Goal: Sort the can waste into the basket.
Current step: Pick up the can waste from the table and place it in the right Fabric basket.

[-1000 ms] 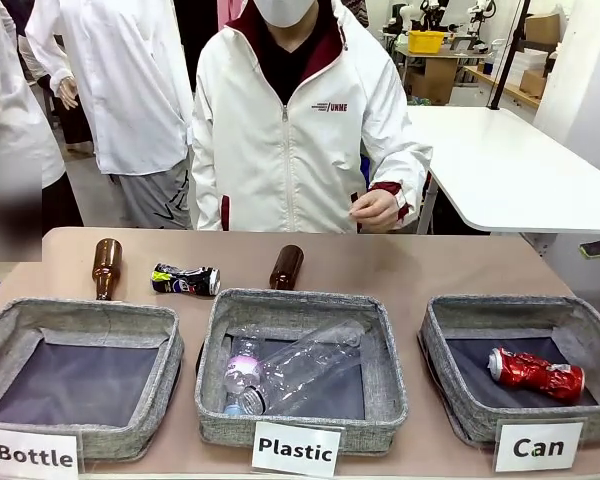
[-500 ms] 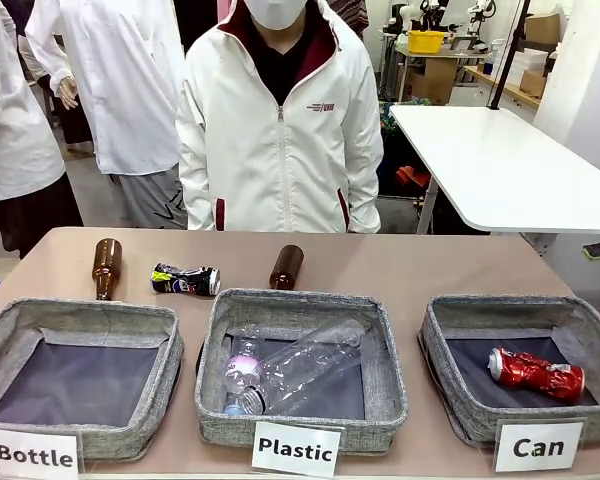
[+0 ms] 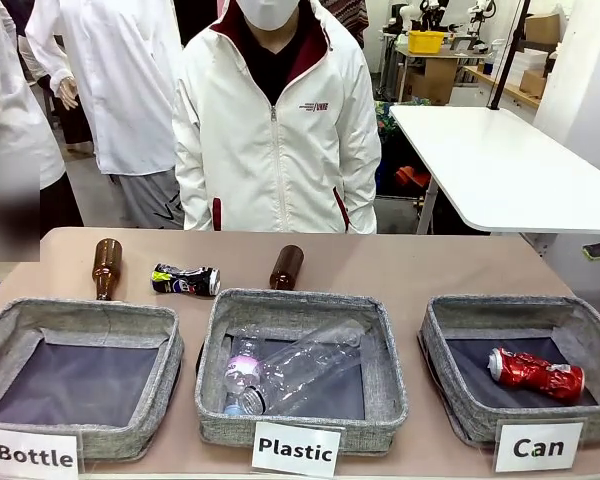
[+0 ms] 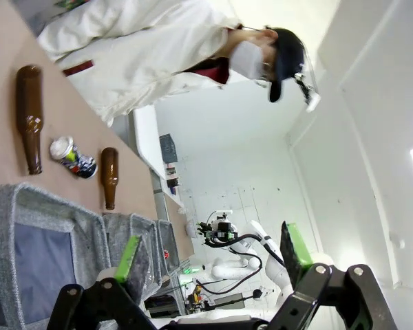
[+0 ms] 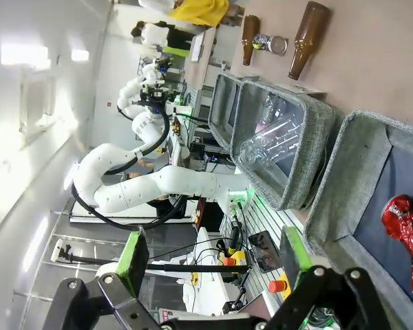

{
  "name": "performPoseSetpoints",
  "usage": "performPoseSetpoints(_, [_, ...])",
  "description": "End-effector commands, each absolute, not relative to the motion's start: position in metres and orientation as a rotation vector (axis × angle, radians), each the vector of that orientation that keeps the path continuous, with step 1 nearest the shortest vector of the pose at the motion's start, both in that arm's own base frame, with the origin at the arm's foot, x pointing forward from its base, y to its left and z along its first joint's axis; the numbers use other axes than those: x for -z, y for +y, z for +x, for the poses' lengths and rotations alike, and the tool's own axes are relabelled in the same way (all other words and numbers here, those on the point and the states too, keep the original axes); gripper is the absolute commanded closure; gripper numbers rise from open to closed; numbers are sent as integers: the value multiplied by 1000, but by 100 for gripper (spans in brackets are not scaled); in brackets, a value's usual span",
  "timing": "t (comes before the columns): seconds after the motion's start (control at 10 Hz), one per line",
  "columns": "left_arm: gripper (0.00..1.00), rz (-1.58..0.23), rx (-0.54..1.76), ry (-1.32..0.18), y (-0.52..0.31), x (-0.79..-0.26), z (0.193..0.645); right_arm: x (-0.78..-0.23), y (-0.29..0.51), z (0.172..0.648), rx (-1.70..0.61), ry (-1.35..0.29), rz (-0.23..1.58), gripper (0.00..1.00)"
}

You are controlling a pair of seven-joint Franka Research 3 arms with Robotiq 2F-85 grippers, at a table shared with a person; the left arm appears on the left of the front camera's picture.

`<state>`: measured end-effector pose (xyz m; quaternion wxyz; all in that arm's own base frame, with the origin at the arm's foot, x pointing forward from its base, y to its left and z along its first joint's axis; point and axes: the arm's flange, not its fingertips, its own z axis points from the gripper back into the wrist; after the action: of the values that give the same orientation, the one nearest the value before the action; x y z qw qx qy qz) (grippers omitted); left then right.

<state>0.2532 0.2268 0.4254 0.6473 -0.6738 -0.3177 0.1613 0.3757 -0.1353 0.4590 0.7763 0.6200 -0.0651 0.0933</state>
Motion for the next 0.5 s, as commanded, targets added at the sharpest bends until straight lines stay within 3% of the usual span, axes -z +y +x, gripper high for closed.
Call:
performPoseSetpoints(0.0, [0, -1483, -108, -868, 213, -468, 226, -462, -138, 375, -223, -145, 1342, 0])
performPoseSetpoints(0.2, [0, -1292, 31, -869, 164, -506, 246, -462, -138, 375, -223, -145, 1342, 0])
performPoseSetpoints(0.4, [0, -1058, 241, -770, 93, -528, 272, -462, -138, 375, -223, -145, 1342, 0])
